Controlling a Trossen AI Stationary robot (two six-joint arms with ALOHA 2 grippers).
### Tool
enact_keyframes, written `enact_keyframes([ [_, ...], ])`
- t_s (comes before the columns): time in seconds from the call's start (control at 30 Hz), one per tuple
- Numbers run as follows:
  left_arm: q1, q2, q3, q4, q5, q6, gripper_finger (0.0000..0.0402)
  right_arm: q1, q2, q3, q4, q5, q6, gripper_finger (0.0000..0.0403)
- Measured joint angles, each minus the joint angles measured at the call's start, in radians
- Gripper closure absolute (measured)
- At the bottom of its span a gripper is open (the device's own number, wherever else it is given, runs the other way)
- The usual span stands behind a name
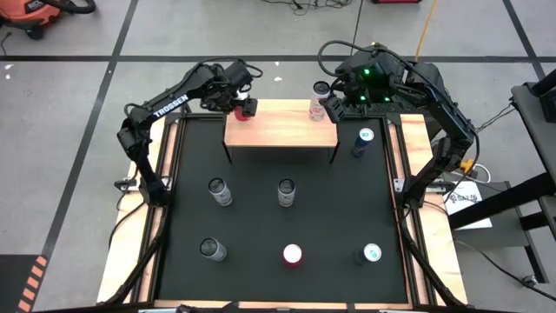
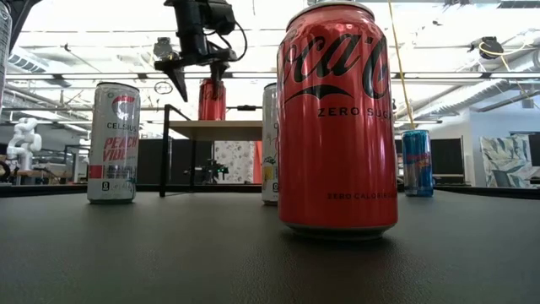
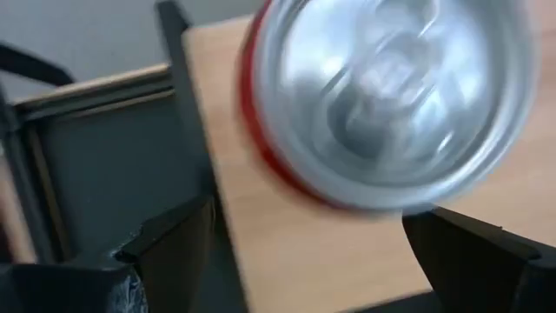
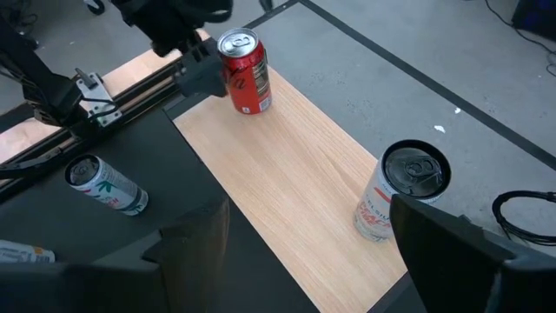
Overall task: Place canned beverage on shelf
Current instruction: Put the top red soda can on the shelf, then put the top white yellow soda can on the shelf
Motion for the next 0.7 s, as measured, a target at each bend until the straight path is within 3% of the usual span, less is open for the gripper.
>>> enact_keyframes([
  [0.33, -0.053, -0.131, 0.000, -0.017, -0.006, 0.061, 0.0028, 0.000, 0.000, 0.000, 0.000, 0.000, 0.000, 0.0099],
  [0.7, -0.133, -0.238, 0.002, -0.040, -0.070, 0.289, 0.0028, 0.000, 0.000, 0.000, 0.000, 0.000, 0.000, 0.0099],
])
